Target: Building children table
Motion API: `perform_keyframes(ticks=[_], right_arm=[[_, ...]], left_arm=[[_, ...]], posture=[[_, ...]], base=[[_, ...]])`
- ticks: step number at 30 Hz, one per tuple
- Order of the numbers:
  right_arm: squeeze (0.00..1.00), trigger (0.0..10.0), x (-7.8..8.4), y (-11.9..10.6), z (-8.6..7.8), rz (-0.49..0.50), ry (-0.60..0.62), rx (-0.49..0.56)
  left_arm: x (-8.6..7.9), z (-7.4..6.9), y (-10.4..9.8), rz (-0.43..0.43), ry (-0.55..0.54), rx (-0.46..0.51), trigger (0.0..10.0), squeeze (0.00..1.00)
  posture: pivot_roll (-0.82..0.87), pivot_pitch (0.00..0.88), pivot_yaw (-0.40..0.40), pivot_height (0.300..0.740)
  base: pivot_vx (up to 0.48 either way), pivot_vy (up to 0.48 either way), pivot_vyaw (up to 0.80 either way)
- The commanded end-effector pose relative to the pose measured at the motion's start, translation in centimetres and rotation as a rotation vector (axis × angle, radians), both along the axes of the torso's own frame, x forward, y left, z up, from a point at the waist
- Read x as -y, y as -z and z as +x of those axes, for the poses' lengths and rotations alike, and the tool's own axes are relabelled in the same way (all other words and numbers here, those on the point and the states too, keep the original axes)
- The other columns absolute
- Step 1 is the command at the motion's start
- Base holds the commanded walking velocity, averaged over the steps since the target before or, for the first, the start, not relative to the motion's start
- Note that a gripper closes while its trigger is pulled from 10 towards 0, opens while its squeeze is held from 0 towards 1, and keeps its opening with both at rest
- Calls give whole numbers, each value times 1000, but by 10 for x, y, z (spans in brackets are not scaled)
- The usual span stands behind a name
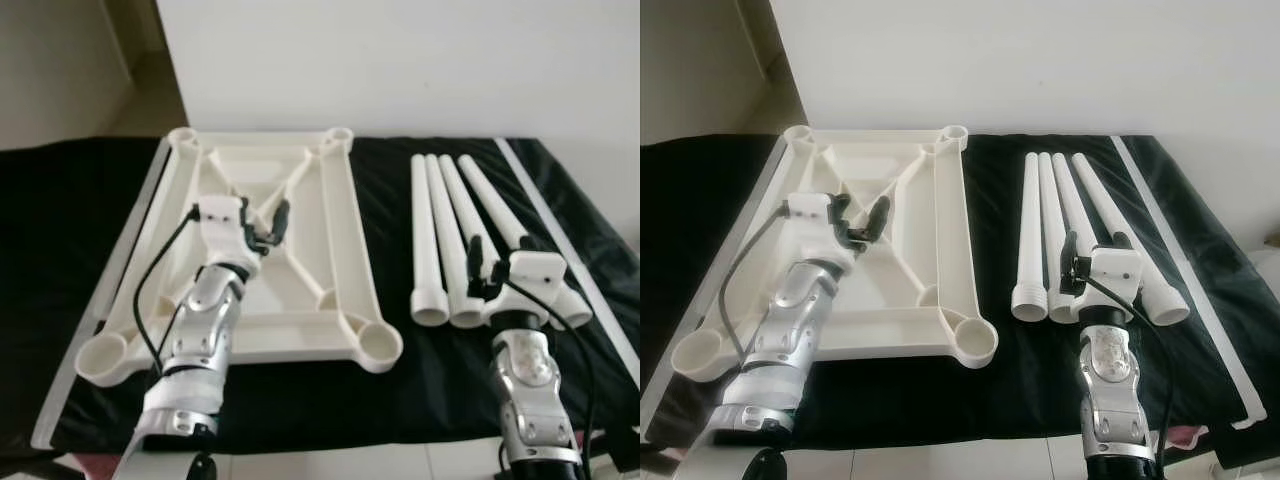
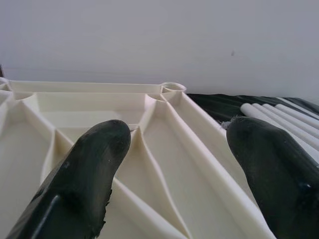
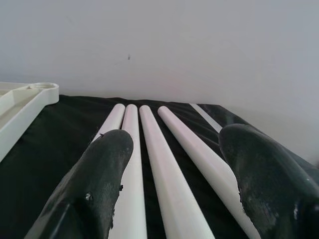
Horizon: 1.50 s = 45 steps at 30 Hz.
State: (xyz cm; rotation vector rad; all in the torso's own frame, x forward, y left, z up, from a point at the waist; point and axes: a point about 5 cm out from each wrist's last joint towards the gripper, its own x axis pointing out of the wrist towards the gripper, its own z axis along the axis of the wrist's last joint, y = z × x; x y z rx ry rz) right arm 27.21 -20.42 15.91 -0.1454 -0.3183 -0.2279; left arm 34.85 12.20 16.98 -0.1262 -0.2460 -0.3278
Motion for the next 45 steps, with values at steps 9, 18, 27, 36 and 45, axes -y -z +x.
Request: perform_keyframes(ticks=[9, 18, 27, 36, 45], right_arm=[[0, 10000, 2, 5, -2, -7, 15, -20], [0, 10000, 2, 4, -4, -7, 12, -11], [0, 10000, 0, 6, -5, -11, 1, -10], [0, 10000, 0, 8, -5, -11, 2, -13], [0, 10000, -1, 9, -6, -10, 2, -9]], left_arm=[[2, 0, 5, -3, 2, -26, 10000, 0], [4, 0, 6, -12, 11, -34, 10000, 0], [5, -1, 8, -16, 31, -47, 10000, 0], [7, -1, 8, -18, 44, -53, 10000, 0], [9, -2, 6, -7, 58, -38, 10000, 0]], posture=[[-38, 0, 21, 740], [-40, 0, 24, 740], [-38, 0, 28, 740], [-39, 0, 30, 740], [-39, 0, 35, 740]], base=[[0, 0, -749], [0, 0, -531], [0, 72, 0], [0, 387, 0], [0, 289, 0]])
